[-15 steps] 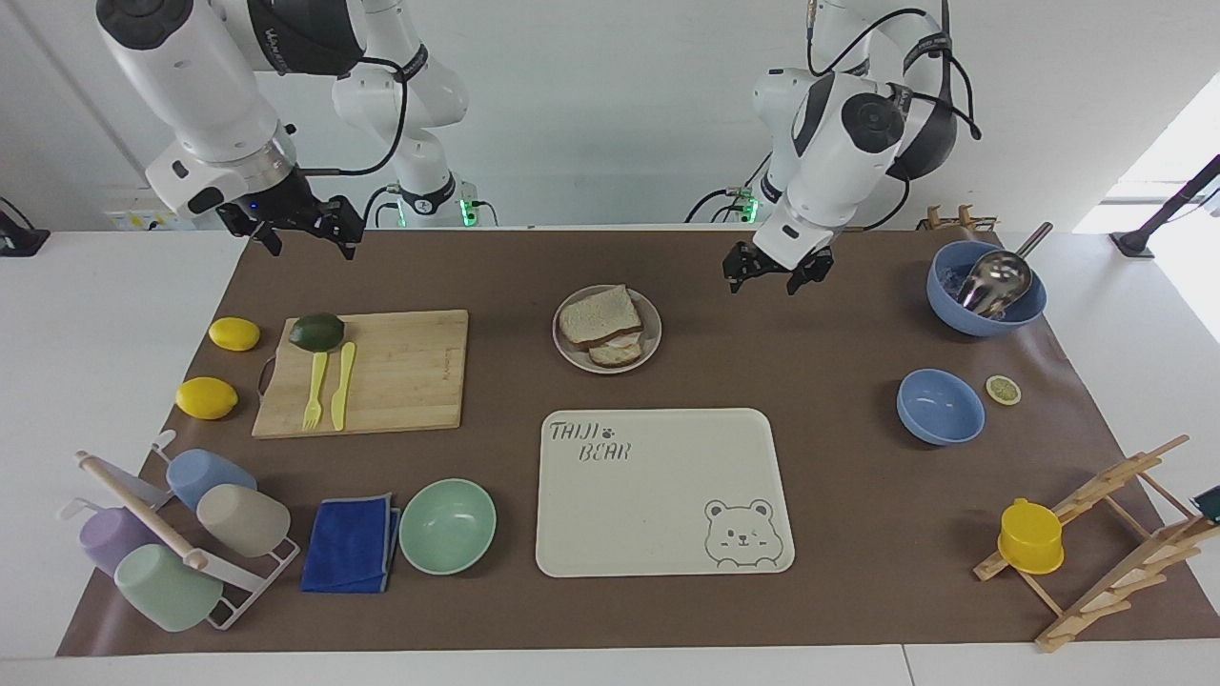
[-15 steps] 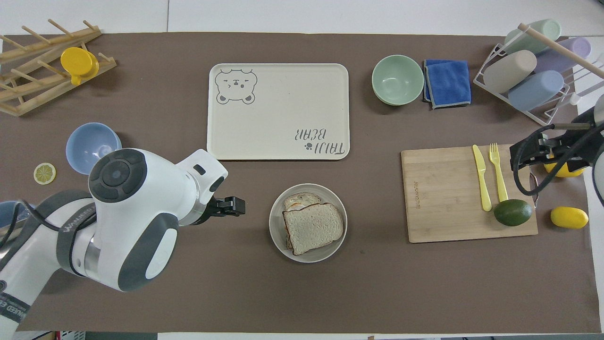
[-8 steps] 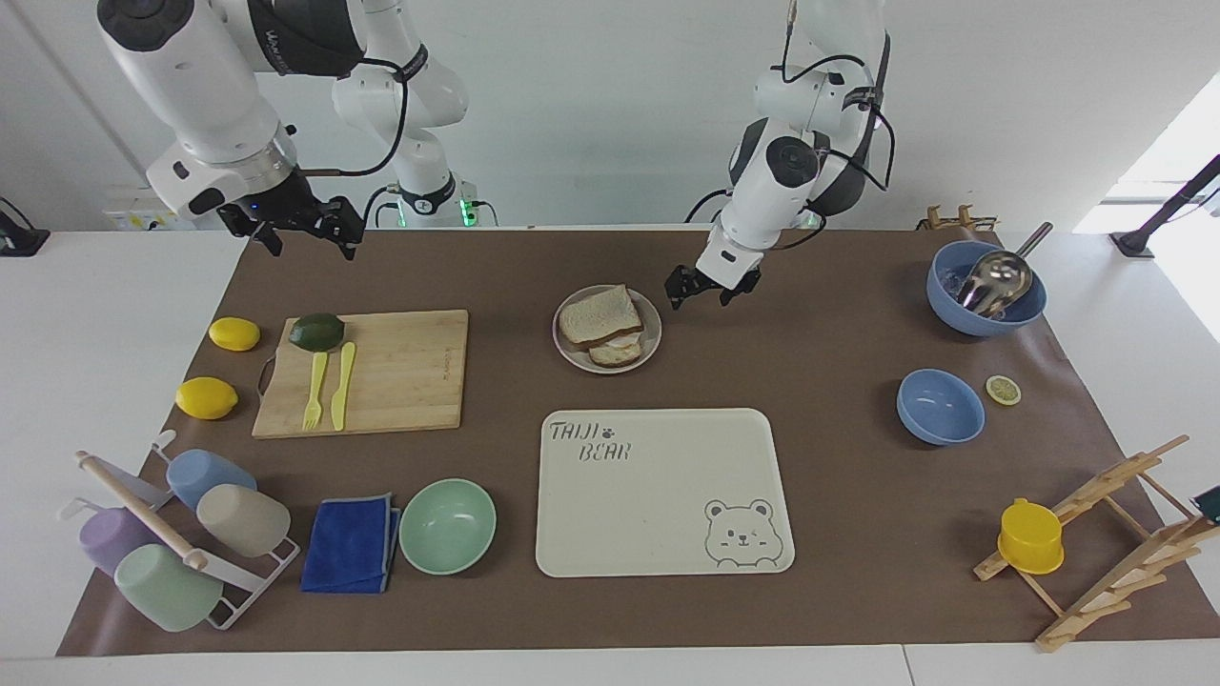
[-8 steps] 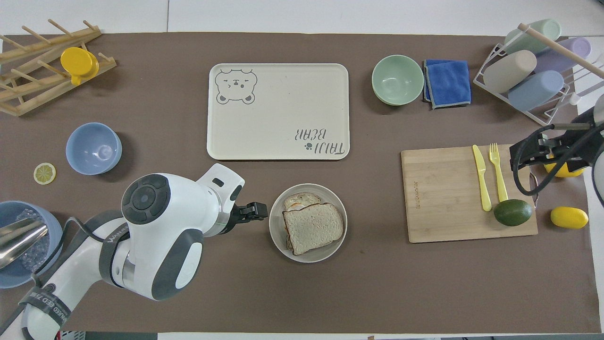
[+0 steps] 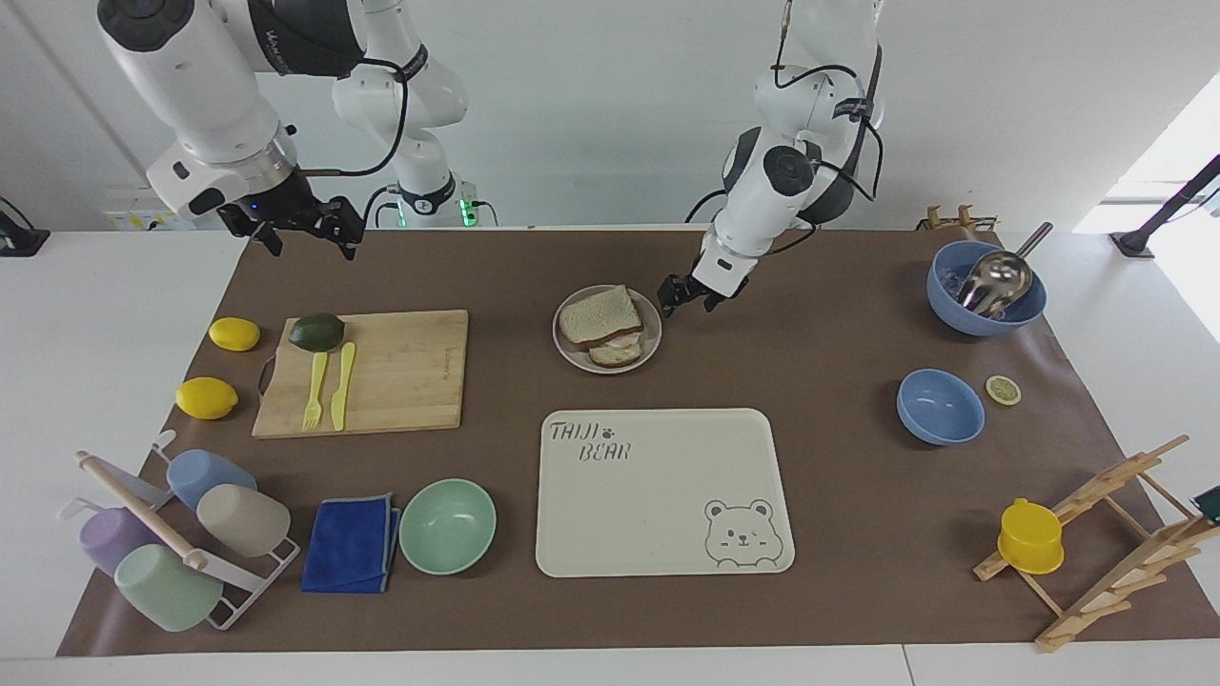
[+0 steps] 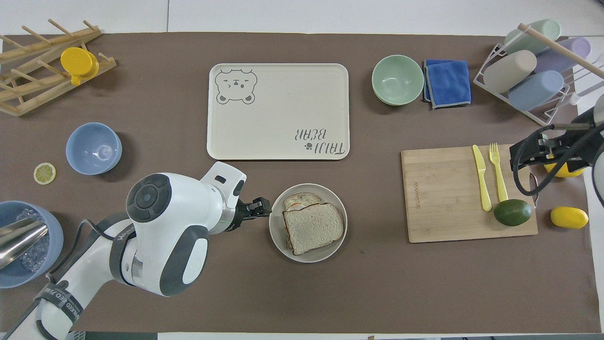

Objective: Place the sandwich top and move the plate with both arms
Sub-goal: 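Reach the left gripper toward the rim of the white plate, then grasp the plate rim nearest the left gripper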

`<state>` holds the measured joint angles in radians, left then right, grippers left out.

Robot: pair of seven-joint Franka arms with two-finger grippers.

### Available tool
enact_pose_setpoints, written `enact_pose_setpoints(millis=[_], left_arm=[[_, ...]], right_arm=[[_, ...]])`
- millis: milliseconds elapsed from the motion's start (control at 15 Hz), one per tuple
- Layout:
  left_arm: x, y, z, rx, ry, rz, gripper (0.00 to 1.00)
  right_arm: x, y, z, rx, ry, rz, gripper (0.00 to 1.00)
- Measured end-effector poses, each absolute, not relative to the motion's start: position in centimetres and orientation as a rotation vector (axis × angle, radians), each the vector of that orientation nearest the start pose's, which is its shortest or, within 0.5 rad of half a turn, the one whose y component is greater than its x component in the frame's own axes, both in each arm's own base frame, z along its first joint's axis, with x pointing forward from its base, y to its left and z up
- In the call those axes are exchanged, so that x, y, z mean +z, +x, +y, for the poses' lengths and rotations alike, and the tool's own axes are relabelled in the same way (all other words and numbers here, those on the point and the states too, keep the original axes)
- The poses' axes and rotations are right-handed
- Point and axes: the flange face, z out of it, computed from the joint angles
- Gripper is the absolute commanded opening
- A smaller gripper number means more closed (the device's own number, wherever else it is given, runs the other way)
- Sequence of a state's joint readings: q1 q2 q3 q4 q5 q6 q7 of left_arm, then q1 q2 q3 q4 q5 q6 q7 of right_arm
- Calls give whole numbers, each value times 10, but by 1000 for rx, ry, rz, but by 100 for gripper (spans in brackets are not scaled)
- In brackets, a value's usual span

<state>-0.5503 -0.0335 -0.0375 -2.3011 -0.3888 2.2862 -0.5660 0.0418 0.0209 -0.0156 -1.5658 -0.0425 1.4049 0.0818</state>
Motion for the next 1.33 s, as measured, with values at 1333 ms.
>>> enact_pose_setpoints(millis=[1333], left_arm=[[308,400,-327,211,-3355,-313,37]], right_arm=[[602,541,9,286,-3180,94,100]])
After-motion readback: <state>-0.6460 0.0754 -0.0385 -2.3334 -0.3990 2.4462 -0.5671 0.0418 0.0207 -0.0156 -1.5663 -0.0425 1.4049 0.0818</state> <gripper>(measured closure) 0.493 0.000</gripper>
